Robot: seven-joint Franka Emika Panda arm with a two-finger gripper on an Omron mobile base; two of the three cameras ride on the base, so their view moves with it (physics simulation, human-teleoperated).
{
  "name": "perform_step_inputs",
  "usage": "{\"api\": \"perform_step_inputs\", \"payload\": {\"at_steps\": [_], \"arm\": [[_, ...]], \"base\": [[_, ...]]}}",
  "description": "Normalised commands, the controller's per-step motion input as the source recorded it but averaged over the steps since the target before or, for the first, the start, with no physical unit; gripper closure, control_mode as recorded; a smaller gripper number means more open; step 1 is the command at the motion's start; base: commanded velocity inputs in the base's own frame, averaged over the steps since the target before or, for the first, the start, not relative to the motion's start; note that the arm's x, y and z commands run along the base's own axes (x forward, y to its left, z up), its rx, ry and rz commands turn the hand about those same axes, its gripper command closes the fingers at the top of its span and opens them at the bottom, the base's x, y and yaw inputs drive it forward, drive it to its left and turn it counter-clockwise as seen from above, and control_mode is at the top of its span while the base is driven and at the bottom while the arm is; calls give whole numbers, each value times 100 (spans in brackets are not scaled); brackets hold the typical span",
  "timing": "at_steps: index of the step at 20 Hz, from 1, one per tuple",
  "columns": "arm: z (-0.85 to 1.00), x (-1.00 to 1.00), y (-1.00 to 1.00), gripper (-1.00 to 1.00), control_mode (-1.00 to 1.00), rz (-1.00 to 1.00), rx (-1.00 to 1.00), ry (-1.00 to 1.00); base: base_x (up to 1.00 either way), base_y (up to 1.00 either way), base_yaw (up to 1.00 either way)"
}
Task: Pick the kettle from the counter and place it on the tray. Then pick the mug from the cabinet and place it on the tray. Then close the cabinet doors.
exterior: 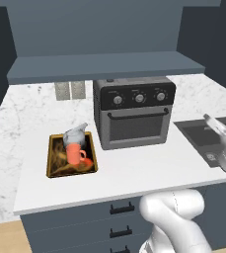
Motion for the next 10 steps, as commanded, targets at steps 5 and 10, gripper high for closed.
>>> {"api": "perform_step_inputs", "payload": {"at_steps": [5,10], "arm": [[-4,0,-33,-100,-100,-2,5,-2],[0,0,-69,-100,-100,-2,20,0]], "base": [[0,0,0],[0,0,0]]}}
